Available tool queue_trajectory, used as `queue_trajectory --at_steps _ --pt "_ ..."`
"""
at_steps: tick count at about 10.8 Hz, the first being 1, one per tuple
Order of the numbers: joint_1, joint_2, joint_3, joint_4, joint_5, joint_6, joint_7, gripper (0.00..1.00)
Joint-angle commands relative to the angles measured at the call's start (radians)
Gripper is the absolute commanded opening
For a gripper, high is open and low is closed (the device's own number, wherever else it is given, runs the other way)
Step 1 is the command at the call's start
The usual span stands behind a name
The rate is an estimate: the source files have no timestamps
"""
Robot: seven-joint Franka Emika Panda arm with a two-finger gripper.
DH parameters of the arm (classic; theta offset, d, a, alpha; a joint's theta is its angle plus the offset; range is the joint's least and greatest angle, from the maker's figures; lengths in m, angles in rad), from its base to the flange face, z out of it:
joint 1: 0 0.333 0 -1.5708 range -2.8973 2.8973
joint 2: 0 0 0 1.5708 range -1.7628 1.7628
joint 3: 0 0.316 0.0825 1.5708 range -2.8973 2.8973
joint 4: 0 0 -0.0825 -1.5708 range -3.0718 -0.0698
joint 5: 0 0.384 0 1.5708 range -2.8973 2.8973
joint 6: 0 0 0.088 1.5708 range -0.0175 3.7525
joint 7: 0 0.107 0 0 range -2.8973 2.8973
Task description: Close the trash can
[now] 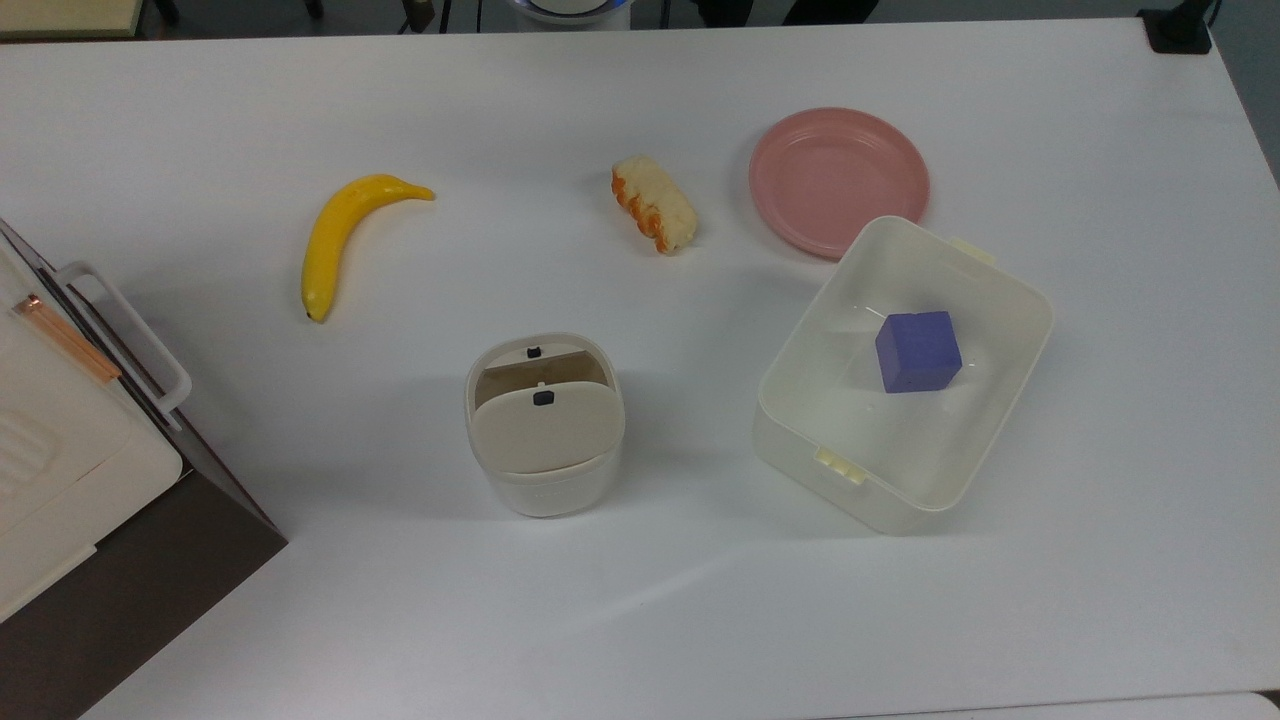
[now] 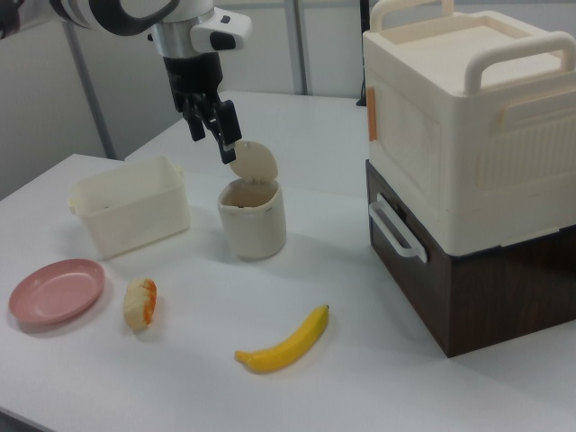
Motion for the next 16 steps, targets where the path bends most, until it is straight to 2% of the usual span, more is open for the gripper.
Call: queue_trajectory --at_steps 1,9,10,12,16 --pt "0.002 -0.020 -0.008 -0.021 0.013 0.017 0.001 1.00" --pt "0.004 -0.019 -0.008 -0.021 0.007 0.011 0.004 1.00" --pt "0.004 -0.019 -0.006 -0.021 -0.003 0.011 0.008 1.00" --pt "0.007 -0.019 0.003 -0.019 -0.069 -0.010 0.025 1.00" --pt "0.013 -0.019 0.003 -0.018 -0.063 0.000 -0.073 1.00"
